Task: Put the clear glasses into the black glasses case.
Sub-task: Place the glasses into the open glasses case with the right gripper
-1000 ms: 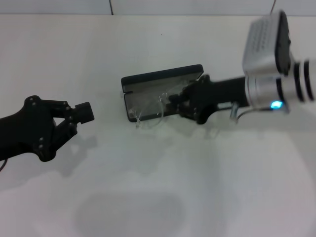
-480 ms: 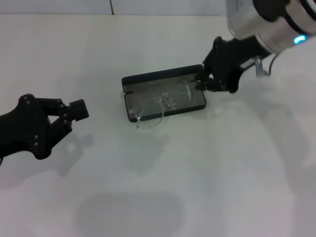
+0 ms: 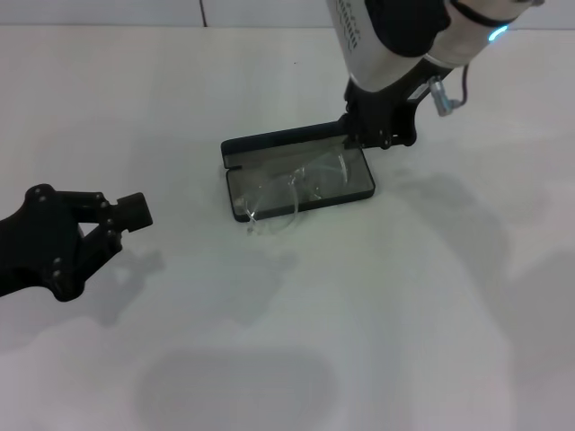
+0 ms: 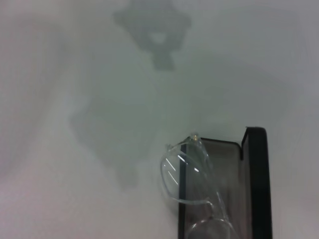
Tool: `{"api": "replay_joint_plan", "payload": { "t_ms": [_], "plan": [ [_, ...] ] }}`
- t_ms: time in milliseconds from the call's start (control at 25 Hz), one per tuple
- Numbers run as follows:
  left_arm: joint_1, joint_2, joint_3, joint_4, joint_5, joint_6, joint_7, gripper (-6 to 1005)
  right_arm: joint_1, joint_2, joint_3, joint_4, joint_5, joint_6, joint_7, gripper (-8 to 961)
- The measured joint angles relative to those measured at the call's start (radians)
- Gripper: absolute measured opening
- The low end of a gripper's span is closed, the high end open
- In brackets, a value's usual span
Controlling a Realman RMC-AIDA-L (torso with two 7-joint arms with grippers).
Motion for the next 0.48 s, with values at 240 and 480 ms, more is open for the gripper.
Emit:
{"api": "replay_joint_plan", "payload": {
  "t_ms": [240, 480],
  "plan": [
    [0.026, 0.000, 0.000, 0.000, 0.000, 0.001, -0.002, 45, -0.091, 0.001, -0.161, -0.084, 0.005, 0.121, 0.043, 215],
    [0.027, 0.001, 0.000, -0.001, 0.000, 0.002, -0.003, 45, -0.147, 0.001, -0.250, -0.135, 0.018, 0.144, 0.009, 272]
  ]
}}
